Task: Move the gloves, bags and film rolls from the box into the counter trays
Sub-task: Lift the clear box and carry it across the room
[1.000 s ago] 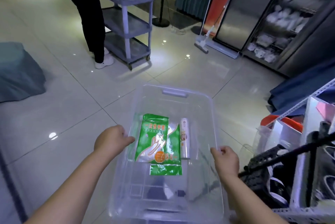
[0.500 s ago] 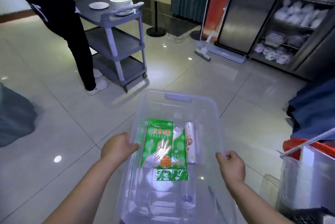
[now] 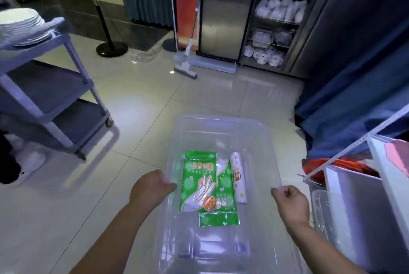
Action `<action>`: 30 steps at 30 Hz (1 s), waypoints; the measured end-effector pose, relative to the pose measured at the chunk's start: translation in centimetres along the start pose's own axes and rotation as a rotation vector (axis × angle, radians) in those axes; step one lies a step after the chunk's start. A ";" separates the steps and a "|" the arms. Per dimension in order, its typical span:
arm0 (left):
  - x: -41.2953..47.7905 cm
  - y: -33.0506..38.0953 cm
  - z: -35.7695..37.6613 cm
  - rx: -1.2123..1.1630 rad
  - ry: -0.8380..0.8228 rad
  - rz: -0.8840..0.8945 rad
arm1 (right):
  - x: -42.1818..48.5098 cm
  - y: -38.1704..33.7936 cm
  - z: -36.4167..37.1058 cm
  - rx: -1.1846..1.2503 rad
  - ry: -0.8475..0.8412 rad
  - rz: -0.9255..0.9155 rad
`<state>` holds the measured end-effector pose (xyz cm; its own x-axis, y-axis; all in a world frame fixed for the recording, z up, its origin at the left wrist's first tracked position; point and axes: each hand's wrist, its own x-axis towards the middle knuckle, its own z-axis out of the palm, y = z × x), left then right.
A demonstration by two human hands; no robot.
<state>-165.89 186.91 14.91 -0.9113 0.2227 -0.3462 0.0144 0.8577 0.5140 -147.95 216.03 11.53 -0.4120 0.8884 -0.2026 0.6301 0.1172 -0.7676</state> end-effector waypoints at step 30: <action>33.8 31.2 30.8 0.391 -0.494 0.289 | 38.1 14.4 -2.6 0.041 -0.117 0.611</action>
<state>-183.60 235.45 -4.90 -0.5556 0.5733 -0.6023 0.4604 0.8153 0.3513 -152.87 252.70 -5.62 -0.0562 0.7349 -0.6759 0.7498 -0.4159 -0.5145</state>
